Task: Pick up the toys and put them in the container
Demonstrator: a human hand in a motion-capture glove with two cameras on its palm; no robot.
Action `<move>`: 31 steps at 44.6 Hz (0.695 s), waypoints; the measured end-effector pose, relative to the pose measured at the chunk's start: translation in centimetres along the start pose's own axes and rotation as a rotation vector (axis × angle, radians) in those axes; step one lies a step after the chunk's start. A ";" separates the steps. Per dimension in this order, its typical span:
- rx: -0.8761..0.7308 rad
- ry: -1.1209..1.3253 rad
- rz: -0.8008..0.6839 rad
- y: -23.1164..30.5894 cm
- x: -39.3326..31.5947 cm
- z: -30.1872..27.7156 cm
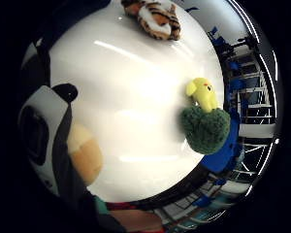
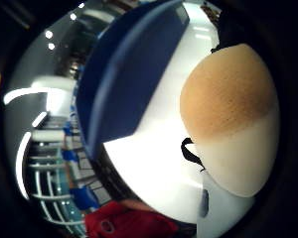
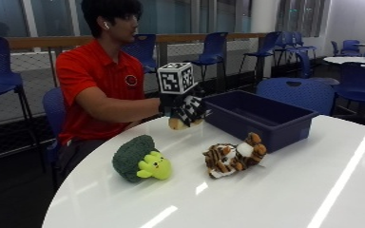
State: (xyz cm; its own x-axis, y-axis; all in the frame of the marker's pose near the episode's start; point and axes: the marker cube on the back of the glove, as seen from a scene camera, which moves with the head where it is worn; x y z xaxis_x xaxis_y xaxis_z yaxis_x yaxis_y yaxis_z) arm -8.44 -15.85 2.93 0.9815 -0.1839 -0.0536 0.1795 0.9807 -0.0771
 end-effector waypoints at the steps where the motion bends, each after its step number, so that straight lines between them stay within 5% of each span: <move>1: 0.008 -0.005 -0.003 -0.3 -0.1 -0.7; 24: 0.049 0.044 -0.202 -13.4 -12.1 -13.4; 31: 0.042 0.080 -0.137 -15.9 -17.0 -13.9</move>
State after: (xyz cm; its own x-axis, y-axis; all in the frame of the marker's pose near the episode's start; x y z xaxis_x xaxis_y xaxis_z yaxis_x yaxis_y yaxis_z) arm -28.92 -29.25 -8.76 0.9395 -0.3189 -0.1247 0.3155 0.9478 -0.0471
